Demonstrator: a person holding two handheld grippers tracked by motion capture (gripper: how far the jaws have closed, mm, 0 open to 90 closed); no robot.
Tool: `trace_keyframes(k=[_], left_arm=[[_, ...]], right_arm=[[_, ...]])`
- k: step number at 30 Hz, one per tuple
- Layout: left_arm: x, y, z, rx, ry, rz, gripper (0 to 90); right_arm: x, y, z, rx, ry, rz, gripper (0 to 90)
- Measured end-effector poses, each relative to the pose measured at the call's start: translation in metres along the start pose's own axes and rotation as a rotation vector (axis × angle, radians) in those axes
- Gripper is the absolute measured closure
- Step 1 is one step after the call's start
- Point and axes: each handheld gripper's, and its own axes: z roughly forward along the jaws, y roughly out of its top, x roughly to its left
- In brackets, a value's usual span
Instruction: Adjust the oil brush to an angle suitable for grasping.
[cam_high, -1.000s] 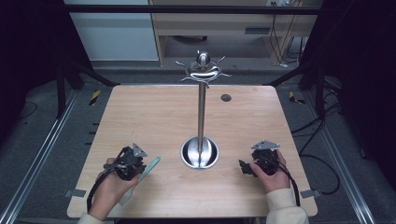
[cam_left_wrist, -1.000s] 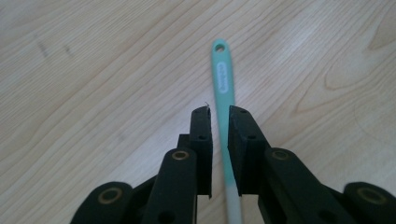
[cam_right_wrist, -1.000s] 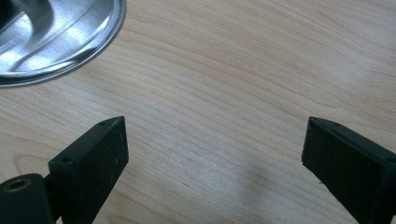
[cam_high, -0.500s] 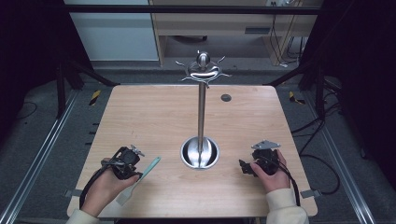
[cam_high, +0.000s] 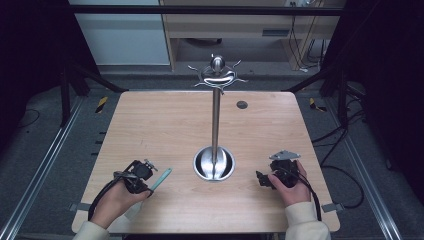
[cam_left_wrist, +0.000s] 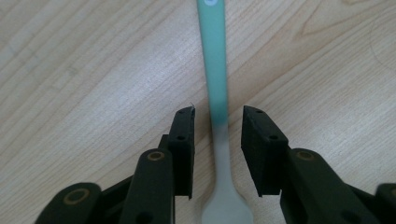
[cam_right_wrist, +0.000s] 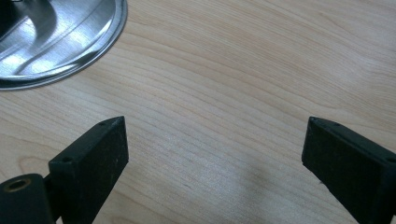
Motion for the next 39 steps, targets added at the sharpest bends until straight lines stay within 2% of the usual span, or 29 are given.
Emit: trace_keyframes(k=[6,15,26,29,34,36,37,38,39], left_arm=[[0.001,0.0,0.005,0.025,0.002,0.014,68.9],[0.001,0.0,0.007,0.034,-0.008,0.017,75.5],[0.001,0.0,0.008,0.022,-0.01,0.033,81.0],[0.0,-0.001,0.007,0.014,-0.002,0.051,81.7],[0.0,-0.002,0.001,-0.021,0.004,0.065,81.8],[0.0,-0.004,-0.009,-0.072,0.013,0.074,81.8],[0.0,-0.004,-0.009,-0.072,0.013,0.074,81.8],[0.0,-0.004,-0.013,-0.095,0.012,0.073,81.8],[0.0,-0.007,-0.022,-0.146,0.016,0.072,81.8]], right_arm=[[0.0,0.0,0.0,0.001,-0.002,0.001,7.8],[0.0,0.0,0.0,0.003,-0.002,0.004,7.8],[0.0,0.0,0.0,0.007,-0.001,0.009,7.8],[-0.001,0.0,0.0,0.007,-0.002,0.008,7.8],[-0.001,0.0,0.0,0.003,-0.004,0.005,7.8],[-0.001,0.0,0.0,0.006,-0.006,0.005,7.8],[-0.001,0.0,0.0,0.005,-0.006,0.003,7.8],[0.0,0.0,0.0,0.003,-0.006,0.003,7.8],[0.0,0.0,0.0,0.002,-0.006,0.001,7.8]])
